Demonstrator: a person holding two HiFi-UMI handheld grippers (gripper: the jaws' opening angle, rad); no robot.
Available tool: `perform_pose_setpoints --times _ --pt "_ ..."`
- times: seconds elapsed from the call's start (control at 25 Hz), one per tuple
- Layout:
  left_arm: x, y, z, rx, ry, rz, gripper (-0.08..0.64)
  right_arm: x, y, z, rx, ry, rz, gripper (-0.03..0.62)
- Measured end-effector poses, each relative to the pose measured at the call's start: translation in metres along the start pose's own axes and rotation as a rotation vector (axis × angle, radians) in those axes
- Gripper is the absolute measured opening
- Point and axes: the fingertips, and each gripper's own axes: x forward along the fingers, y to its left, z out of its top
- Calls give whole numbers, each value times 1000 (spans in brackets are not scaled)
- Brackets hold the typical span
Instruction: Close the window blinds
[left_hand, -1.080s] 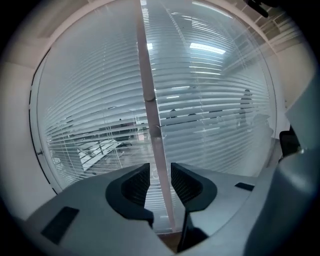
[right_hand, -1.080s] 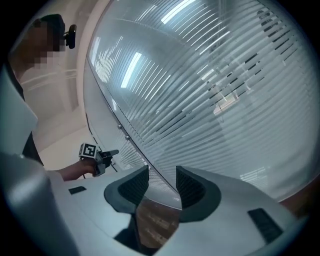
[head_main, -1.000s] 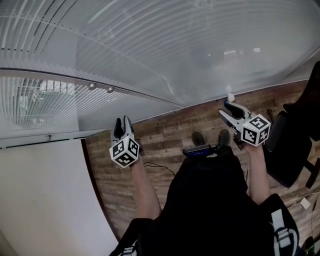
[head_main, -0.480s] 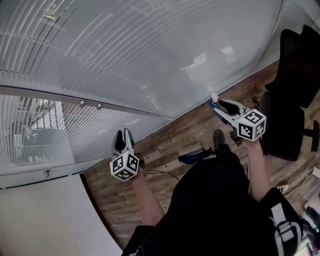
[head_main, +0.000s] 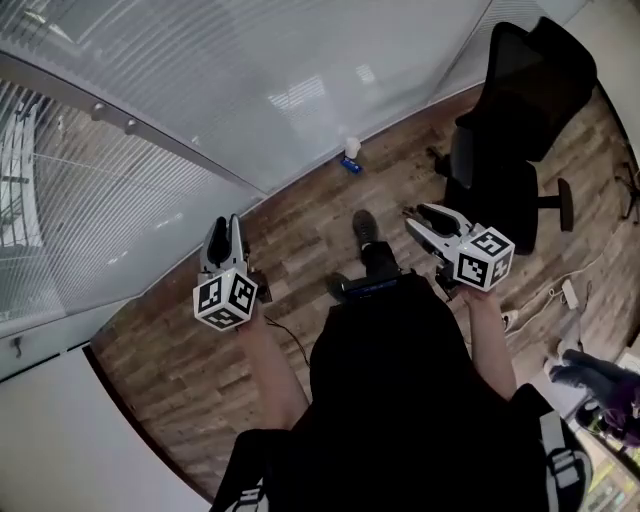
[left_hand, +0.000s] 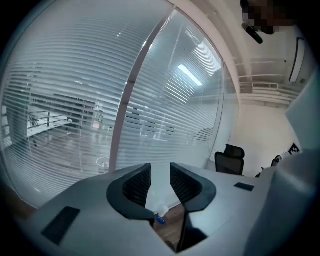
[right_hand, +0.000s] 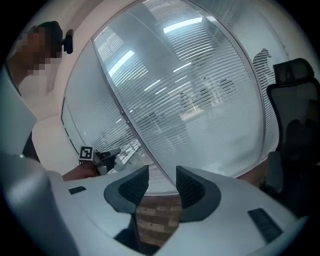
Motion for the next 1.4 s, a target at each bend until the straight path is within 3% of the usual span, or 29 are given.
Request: perform_pose_setpoints --times 0.24,0.68,0.84,1.0,1.16,1.4 --pt "-25 -14 -25 -95 -24 -52 132 -38 20 -7 -46 28 -65 176" --pt "-82 -27 3 -120 -178 10 130 -38 60 43 -281 3 45 176" --pt "-93 -68 1 -98 -180 -5 130 -69 39 34 -235 -32 60 176" --pt "-110 -130 7 -46 -169 -61 130 -117 14 19 -108 -96 99 176" --pt "-136 -189 21 -5 -212 -111 130 -161 -14 4 12 -159 171 175" --pt "-164 -235 13 6 -215 -106 130 -180 -25 0 14 -180 282 175"
